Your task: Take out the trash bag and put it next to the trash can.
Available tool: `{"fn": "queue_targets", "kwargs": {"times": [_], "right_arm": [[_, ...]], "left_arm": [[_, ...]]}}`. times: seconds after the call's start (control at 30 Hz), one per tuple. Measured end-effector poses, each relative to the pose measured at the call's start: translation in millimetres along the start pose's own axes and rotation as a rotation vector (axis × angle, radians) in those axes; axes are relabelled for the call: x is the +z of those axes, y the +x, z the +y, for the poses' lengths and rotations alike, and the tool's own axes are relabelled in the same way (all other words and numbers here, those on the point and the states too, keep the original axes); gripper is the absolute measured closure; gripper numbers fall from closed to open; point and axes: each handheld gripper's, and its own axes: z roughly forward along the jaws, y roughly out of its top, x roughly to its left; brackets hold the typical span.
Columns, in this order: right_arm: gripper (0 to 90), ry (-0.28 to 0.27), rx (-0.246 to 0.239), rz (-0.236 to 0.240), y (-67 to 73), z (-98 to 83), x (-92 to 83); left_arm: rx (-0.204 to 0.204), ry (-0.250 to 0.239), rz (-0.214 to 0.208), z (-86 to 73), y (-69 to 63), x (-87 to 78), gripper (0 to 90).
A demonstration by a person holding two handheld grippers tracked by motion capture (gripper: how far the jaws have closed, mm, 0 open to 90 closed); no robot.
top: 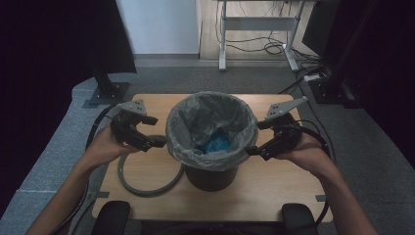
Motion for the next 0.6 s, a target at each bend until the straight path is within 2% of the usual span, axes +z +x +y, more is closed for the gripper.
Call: {"fn": "queue_targets", "kwargs": {"times": [0.03, 0.07, 0.13, 0.2, 0.33, 0.43, 0.5, 0.53, 0.6], "right_arm": [[4.7, 0.018, -0.027, 0.010, 4.1, 6.4, 5.2], [4.7, 0.018, -0.027, 0.010, 4.1, 6.4, 5.2], [4.9, 0.036, -0.057, 0.030, 9.5, 14.0, 13.7], [5.0, 0.044, -0.072, 0.041, 12.6, 17.8, 19.0], [7.6, 0.066, -0.088, 0.064, 16.1, 22.8, 29.7], [8.2, 0.069, -0.078, 0.093, 16.5, 24.7, 33.9], [21.3, 0.067, -0.079, 0.161, 17.7, 27.5, 36.3], [21.3, 0.067, -0.079, 0.161, 17.7, 27.5, 36.3], [36.1, 0.069, -0.098, 0.205, 21.4, 29.9, 35.3]], "left_arm": [[0.011, 0.001, -0.010, 3.7, -2.2, 0.5, 14.0], [0.019, 0.005, -0.018, 7.0, -4.1, 1.7, 14.0], [0.045, 0.022, -0.035, 15.0, -7.4, 7.3, 14.0], [0.047, 0.020, -0.042, 16.8, -8.3, 10.0, 14.2], [0.073, 0.024, -0.070, 24.2, -12.4, 19.5, 14.2], [0.088, 0.023, -0.086, 29.7, -14.7, 25.9, 14.4], [0.094, 0.025, -0.106, 34.7, -15.2, 31.7, 14.8], [0.094, 0.025, -0.106, 34.7, -15.2, 31.7, 14.9], [0.100, 0.030, -0.117, 38.1, -16.0, 36.4, 15.1]]}}
